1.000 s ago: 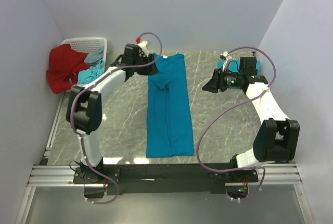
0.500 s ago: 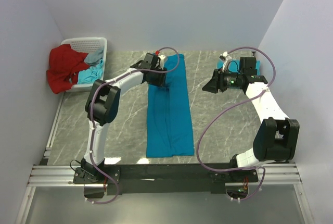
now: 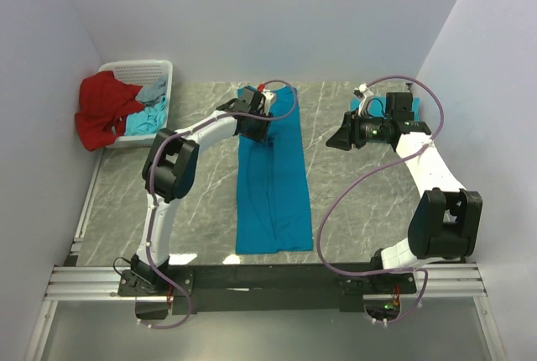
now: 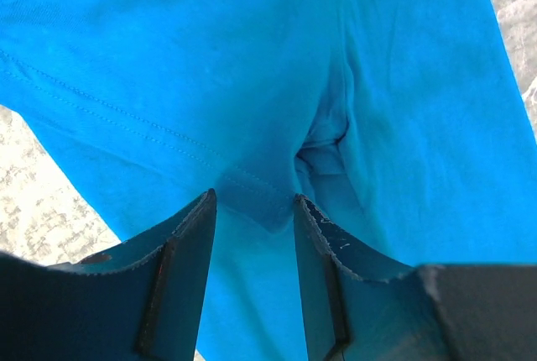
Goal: Fold and stack the t-shirts
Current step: Fold the tshirt
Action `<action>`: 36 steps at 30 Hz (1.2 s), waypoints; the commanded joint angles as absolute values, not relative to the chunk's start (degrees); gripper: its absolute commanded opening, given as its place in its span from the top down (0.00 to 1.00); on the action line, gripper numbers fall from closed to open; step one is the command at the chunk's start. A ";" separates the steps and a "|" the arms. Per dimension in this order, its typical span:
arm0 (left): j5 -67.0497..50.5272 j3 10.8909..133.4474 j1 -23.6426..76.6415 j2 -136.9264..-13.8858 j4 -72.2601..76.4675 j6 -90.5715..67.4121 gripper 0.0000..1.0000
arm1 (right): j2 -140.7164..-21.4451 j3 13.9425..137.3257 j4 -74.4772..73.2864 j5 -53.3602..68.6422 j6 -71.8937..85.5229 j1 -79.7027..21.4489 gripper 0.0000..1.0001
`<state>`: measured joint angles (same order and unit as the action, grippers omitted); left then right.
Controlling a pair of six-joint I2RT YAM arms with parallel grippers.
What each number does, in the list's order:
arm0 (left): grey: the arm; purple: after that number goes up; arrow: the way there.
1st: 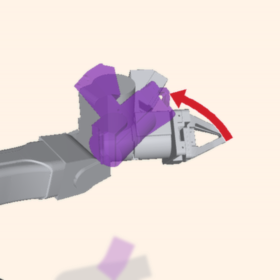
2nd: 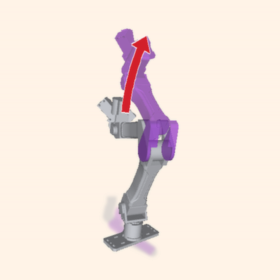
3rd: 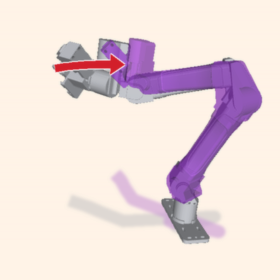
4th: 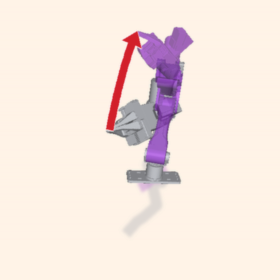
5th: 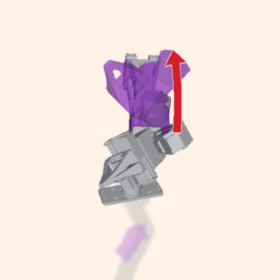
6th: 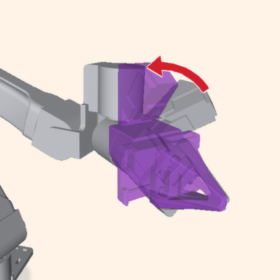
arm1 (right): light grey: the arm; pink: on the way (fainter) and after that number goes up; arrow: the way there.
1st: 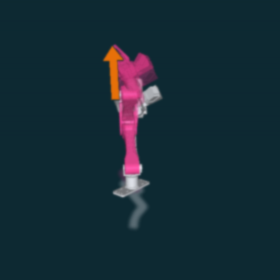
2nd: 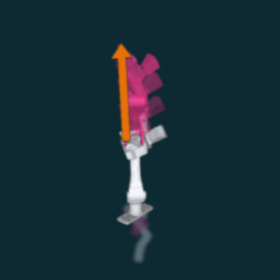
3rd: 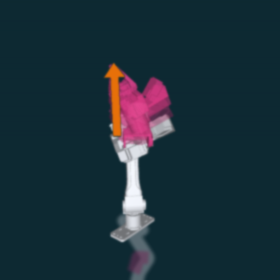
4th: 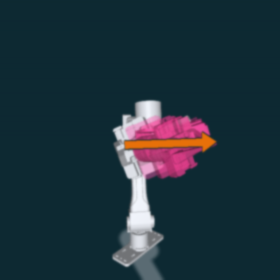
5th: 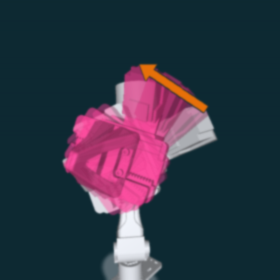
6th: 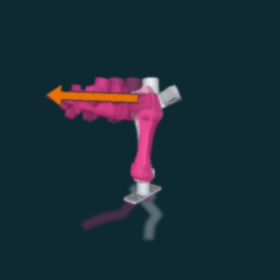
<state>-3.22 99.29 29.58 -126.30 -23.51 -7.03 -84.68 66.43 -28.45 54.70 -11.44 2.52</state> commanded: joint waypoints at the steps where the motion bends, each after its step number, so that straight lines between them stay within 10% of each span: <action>1: -2.29 100.37 30.15 -126.12 -23.90 -5.19 0.53 | -84.90 68.99 -28.48 55.46 -11.95 2.99 0.45; 15: -0.18 100.99 31.99 -127.53 -24.87 -3.08 0.55 | -84.90 69.08 -28.57 55.55 -12.04 2.90 0.45; 24: 5.27 102.04 33.22 -128.32 -25.49 -2.64 0.80 | -84.82 69.17 -28.83 55.55 -12.04 2.99 0.45; 36: 6.68 101.43 34.54 -124.02 -25.57 -2.11 0.85 | -84.81 69.17 -28.83 55.72 -12.04 2.99 0.45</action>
<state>5.96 99.90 33.95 -128.35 -24.99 -3.40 -84.68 66.43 -28.75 54.72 -11.46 2.52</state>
